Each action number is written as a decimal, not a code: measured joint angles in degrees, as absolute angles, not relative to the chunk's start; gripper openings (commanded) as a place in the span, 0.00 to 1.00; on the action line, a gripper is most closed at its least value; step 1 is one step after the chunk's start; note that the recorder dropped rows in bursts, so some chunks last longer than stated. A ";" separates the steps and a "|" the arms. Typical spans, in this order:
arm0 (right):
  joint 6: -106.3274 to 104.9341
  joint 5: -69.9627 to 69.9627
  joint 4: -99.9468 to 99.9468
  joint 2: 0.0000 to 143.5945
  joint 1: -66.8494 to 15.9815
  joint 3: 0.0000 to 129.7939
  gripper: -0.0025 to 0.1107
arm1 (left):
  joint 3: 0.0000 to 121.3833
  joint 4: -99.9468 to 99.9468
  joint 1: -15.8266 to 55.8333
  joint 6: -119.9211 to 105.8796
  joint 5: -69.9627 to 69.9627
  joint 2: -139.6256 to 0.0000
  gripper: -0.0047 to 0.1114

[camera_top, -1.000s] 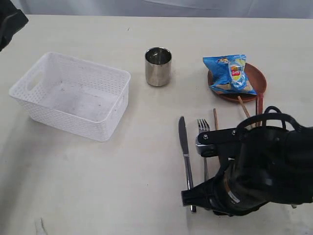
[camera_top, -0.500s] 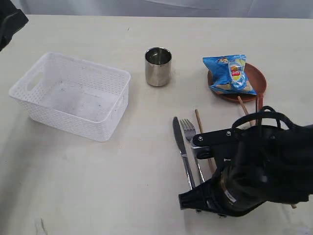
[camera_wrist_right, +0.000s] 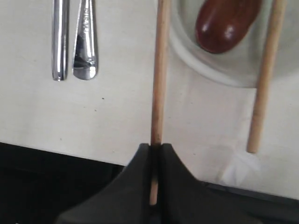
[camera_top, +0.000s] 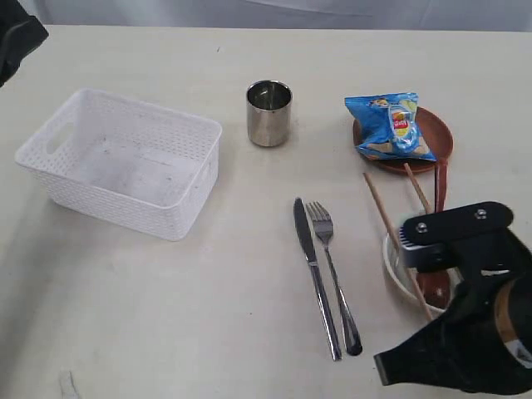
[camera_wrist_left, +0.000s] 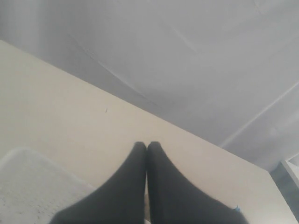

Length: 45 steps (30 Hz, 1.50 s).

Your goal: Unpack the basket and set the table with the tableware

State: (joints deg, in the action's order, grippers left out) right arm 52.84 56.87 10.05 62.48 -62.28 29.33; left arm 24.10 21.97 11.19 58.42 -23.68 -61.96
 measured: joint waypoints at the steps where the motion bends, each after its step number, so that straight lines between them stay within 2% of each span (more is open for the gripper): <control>1: 52.93 58.27 10.36 61.21 -62.28 29.33 0.02 | 24.10 21.97 11.19 58.42 -23.68 -61.96 0.04; 14: 54.12 65.66 16.08 62.58 -62.28 29.33 0.02 | 24.10 21.97 11.19 58.42 -23.68 -61.96 0.04; 27: 54.34 62.98 16.98 64.44 -62.28 29.33 0.02 | 24.10 21.97 11.19 58.42 -23.68 -61.96 0.04; 35: 52.21 61.38 17.02 66.92 -56.76 29.33 0.02 | 24.10 21.97 11.19 58.50 -23.68 -61.96 0.04; 45: 49.08 59.94 16.42 66.92 -56.53 29.33 0.02 | 24.10 21.97 11.19 58.63 -23.68 -61.96 0.04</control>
